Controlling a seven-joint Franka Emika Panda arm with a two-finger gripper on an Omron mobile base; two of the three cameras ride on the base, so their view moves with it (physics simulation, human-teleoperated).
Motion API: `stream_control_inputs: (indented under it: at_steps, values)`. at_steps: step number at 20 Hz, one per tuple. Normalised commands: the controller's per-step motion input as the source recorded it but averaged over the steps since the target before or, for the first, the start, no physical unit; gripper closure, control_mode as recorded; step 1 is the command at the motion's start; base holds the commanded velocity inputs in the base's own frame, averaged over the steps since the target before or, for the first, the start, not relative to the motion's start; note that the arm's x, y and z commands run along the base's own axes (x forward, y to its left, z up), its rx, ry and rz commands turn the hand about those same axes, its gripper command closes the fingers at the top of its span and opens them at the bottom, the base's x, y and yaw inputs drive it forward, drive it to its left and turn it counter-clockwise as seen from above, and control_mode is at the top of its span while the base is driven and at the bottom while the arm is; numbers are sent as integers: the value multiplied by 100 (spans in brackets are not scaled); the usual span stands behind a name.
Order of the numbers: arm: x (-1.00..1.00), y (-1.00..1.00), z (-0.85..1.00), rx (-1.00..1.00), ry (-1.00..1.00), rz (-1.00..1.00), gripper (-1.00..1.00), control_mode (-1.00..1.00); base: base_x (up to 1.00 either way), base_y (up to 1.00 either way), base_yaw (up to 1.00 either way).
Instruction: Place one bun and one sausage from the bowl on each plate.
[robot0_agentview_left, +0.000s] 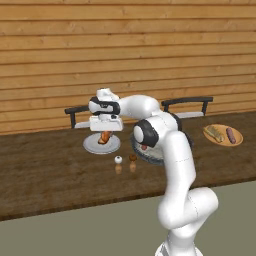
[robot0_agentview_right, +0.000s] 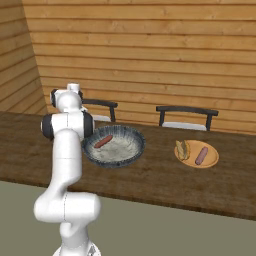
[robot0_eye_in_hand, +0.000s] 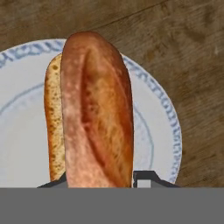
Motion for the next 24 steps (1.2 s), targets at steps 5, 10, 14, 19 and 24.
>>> stream_control_inputs:
  at_steps: [5, 10, 14, 19, 24]
  values:
    - [0, 0, 0, 0, 0, 0, -100, -100, 0, 0, 0]
    - [0, 0, 0, 0, 0, 0, -100, -100, 0, 0, 0]
    - [0, -2, 0, 0, 0, 0, -100, -100, 0, 0, 0]
    - [-59, -18, 40, 1, 0, 0, -100, -100, 0, 0, 0]
    - [-76, -58, 54, 3, -8, 3, -100, -100, 0, 0, 0]
